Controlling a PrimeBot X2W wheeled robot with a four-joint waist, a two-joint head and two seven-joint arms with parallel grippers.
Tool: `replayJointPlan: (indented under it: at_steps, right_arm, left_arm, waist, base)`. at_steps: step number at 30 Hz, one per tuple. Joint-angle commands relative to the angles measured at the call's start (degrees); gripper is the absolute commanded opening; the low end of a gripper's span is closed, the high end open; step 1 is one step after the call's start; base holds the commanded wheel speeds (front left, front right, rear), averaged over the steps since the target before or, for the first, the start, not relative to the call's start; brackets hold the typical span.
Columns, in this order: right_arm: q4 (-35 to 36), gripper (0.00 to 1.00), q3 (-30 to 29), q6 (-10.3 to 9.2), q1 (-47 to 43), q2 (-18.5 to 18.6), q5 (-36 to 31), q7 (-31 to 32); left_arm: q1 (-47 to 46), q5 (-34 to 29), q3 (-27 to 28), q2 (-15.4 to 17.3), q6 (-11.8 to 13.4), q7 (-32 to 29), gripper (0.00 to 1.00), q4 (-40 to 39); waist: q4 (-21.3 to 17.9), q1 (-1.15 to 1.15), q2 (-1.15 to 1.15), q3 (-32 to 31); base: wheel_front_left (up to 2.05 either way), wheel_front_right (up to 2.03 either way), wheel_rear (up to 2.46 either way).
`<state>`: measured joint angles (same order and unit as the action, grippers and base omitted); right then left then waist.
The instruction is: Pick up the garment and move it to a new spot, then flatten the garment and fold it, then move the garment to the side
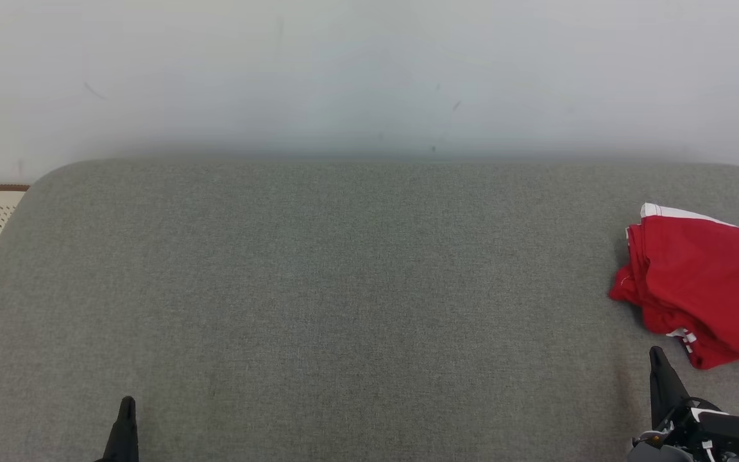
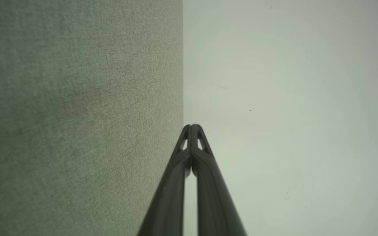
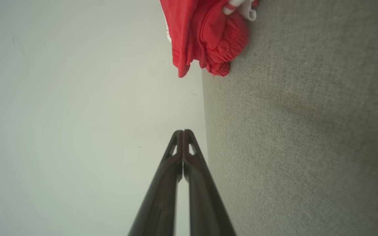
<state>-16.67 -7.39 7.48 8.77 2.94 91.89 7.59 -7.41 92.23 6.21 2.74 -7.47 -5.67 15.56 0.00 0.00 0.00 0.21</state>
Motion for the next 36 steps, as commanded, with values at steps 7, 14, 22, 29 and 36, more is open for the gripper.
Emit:
replayJointPlan:
  at_steps: [7,14,22,29,36]
  right_arm:
    - [0.1,0.00,0.0,0.02,0.1,-0.1,0.2,0.2]
    - [0.1,0.00,0.0,0.02,0.1,-0.1,0.2,0.2]
    - [0.1,0.00,0.0,0.02,0.1,-0.1,0.2,0.2]
    - [0.1,0.00,0.0,0.02,0.1,-0.1,0.2,0.2]
    - [0.1,0.00,0.0,0.02,0.1,-0.1,0.2,0.2]
  left_arm:
    - [-0.6,0.2,0.1,0.3,-0.1,0.0,0.00,-0.1]
    - [-0.6,0.2,0.1,0.3,-0.1,0.0,0.00,-0.1]
    - [-0.6,0.2,0.1,0.3,-0.1,0.0,0.00,-0.1]
    - [-0.6,0.2,0.1,0.3,-0.1,0.0,0.00,-0.1]
    - [-0.6,0.2,0.1,0.2,-0.1,0.0,0.00,-0.1]
  waist:
    - [0.0,0.00,0.00,0.0]
    - [0.0,0.00,0.00,0.0]
    - [0.0,0.00,0.00,0.0]
    - [0.0,0.00,0.00,0.0]
    - [0.0,0.00,0.00,0.0]
  base:
    - [0.00,0.00,0.00]
    - [0.00,0.00,0.00]
    - [0.00,0.00,0.00]
    - [0.00,0.00,0.00]
    - [0.00,0.00,0.00]
